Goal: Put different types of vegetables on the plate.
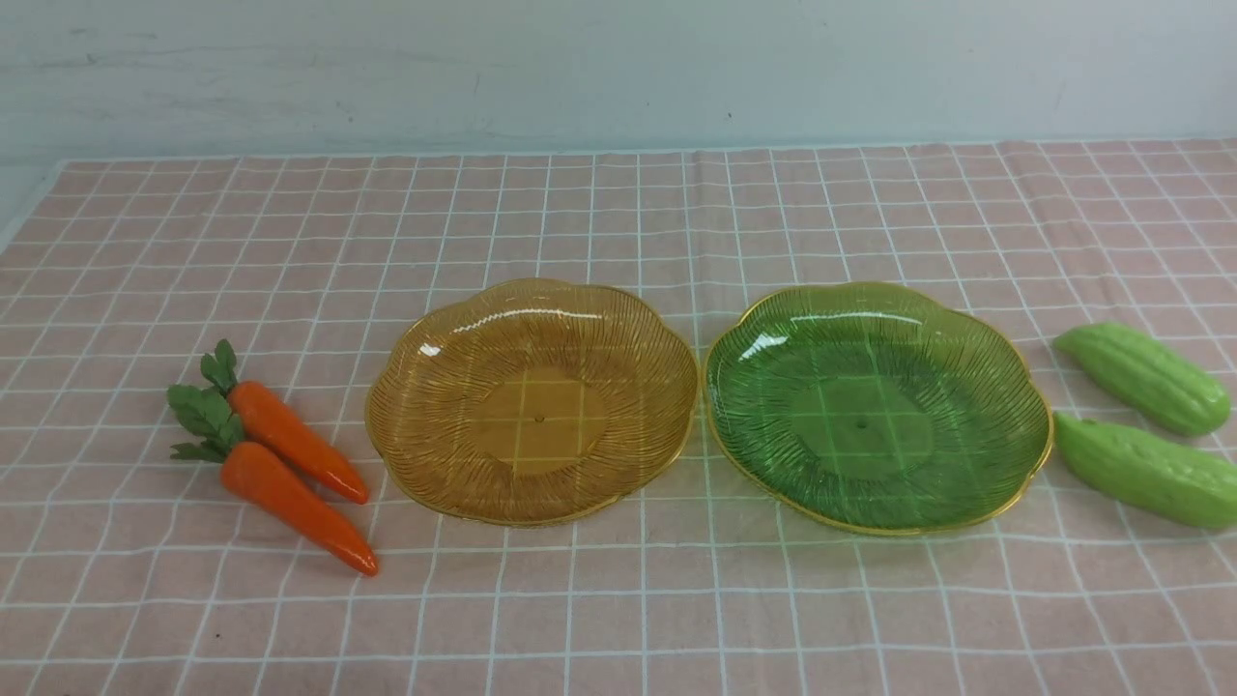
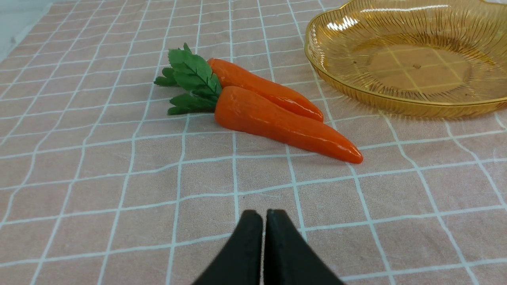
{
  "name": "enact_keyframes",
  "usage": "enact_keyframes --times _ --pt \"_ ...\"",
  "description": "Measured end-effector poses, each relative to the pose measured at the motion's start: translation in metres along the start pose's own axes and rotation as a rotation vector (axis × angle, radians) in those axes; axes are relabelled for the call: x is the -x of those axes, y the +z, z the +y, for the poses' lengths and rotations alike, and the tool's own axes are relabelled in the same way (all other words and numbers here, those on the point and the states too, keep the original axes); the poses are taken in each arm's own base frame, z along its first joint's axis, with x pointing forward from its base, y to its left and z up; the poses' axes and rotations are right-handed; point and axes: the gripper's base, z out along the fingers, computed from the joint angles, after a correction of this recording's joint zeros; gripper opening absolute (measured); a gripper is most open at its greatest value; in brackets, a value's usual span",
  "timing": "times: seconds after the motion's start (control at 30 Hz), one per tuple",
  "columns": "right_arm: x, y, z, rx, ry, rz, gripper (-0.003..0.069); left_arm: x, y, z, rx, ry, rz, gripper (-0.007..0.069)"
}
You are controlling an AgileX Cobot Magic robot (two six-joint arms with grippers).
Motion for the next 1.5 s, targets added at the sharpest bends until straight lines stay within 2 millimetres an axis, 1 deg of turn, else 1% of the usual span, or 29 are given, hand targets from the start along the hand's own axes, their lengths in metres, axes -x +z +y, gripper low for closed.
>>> enact_keyframes --times 1.07,1.13,1.17,1.2,1.23,1.27,1.3,1.33,1.37,1.4,1.43,1.47,1.5 --pt "0.000 0.000 0.000 0.000 0.001 0.000 -0.0017 0.000 0.000 0.000 -0.003 -0.009 0.000 -0.0003" --pt "0.000 0.000 0.001 0.013 0.062 -0.002 -0.0017 0.000 0.000 -0.004 -0.046 -0.181 0.000 -0.0003" --pt "0.001 0.000 0.002 0.018 0.091 -0.005 -0.0017 0.001 0.000 -0.007 -0.077 -0.310 0.002 -0.0003" --pt "0.001 0.000 0.002 0.021 0.103 -0.007 -0.0017 0.001 0.000 -0.007 -0.077 -0.310 0.002 -0.0003" --pt "0.002 0.000 0.003 0.035 0.181 -0.019 -0.0017 0.002 -0.001 -0.012 -0.131 -0.528 0.011 -0.0003" --pt "0.003 0.000 0.004 0.050 0.265 -0.032 -0.0017 0.003 -0.001 -0.014 -0.156 -0.626 0.016 -0.0003" --pt "0.005 0.000 0.005 0.067 0.365 -0.041 -0.0017 0.005 -0.002 -0.017 -0.198 -0.788 0.026 -0.0003" --pt "0.006 0.000 0.006 0.083 0.446 -0.045 -0.0017 0.005 -0.002 -0.018 -0.215 -0.860 0.031 -0.0003" --pt "0.007 -0.001 0.008 0.103 0.549 -0.047 -0.0017 0.007 -0.003 -0.021 -0.254 -0.988 0.041 -0.0003" --pt "0.008 -0.001 0.009 0.126 0.663 -0.049 -0.0017 0.009 -0.003 -0.022 -0.275 -1.058 0.047 -0.0003" --pt "0.008 -0.001 0.009 0.130 0.681 -0.048 -0.0017 0.009 -0.003 -0.023 -0.288 -1.101 0.051 -0.0003" --pt "0.010 -0.001 0.011 0.160 0.827 -0.050 -0.0017 0.013 -0.005 -0.026 -0.343 -1.254 0.057 -0.0003" --pt "0.010 -0.001 0.011 0.163 0.840 -0.050 -0.0017 0.013 -0.005 -0.026 -0.346 -1.259 0.058 -0.0003"
